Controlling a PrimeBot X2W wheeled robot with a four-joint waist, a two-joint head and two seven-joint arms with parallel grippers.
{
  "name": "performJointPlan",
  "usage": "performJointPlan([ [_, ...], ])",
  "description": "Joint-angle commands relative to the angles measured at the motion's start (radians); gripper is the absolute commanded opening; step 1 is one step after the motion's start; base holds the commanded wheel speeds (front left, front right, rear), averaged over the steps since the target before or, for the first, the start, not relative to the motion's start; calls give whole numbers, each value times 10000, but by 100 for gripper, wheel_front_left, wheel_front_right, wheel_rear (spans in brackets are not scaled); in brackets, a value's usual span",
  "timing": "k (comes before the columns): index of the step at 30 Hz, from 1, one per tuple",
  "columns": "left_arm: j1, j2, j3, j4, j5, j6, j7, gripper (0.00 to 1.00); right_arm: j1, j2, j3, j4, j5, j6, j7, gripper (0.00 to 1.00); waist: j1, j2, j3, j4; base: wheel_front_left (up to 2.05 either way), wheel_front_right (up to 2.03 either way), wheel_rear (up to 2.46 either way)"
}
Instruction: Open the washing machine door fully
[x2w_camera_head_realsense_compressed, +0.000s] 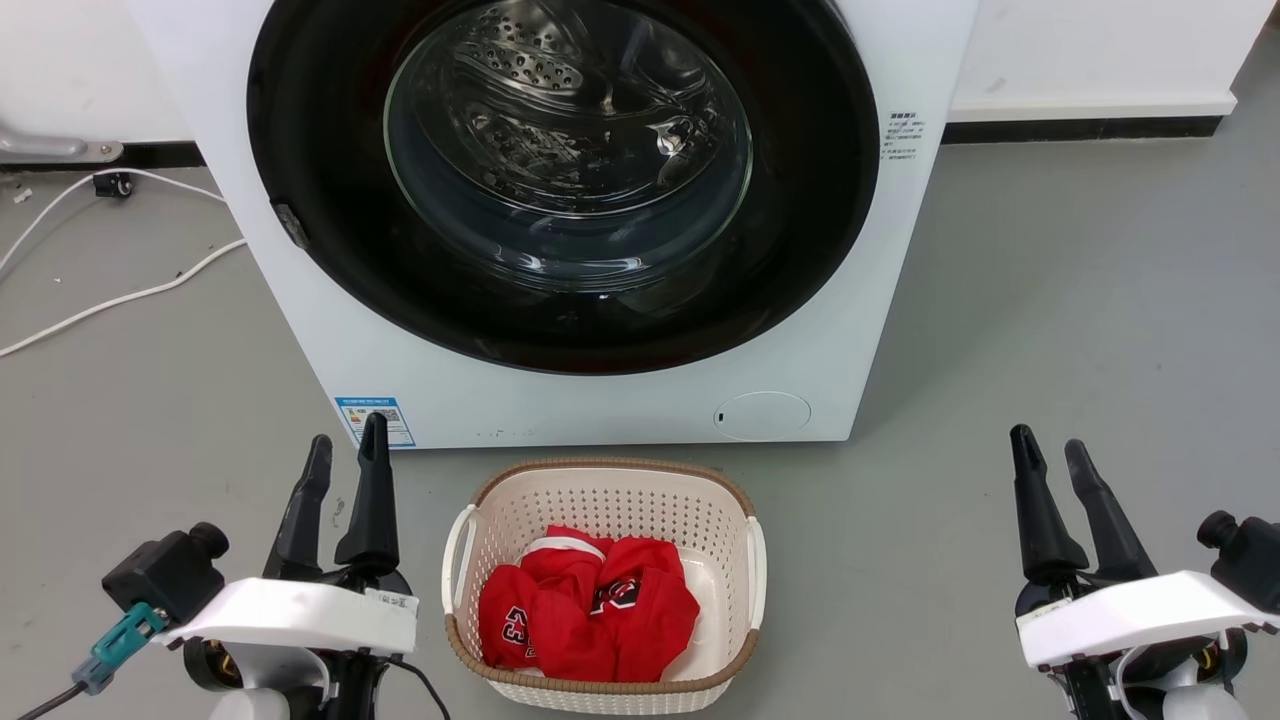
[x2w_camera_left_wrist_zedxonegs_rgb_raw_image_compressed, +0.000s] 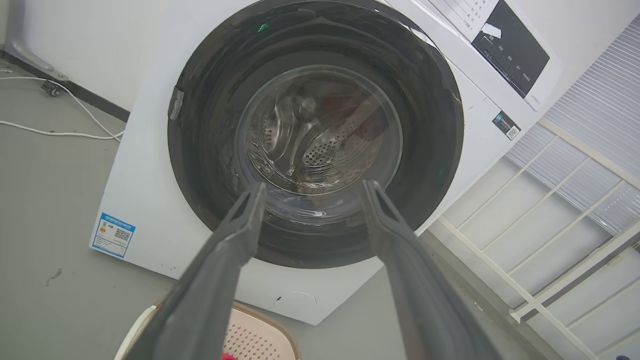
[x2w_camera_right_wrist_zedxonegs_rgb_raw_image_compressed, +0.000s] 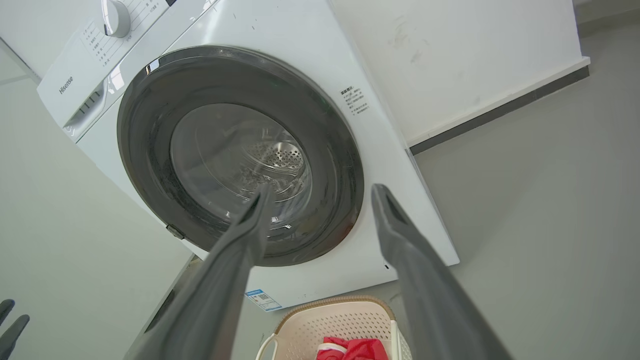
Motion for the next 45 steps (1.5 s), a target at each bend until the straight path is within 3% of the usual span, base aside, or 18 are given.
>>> performJointPlan([
  [1,-30,60,-14,-178,489,0,-126,100,-62,9,20,-178,-466,18,-125,100,0,0,-2,8,0,0,0],
  [45,216,315,-364,-374,5326,522,-1144,100,216,77,143,-681,-4940,12,-446,100,0,0,3,92,0,0,0],
])
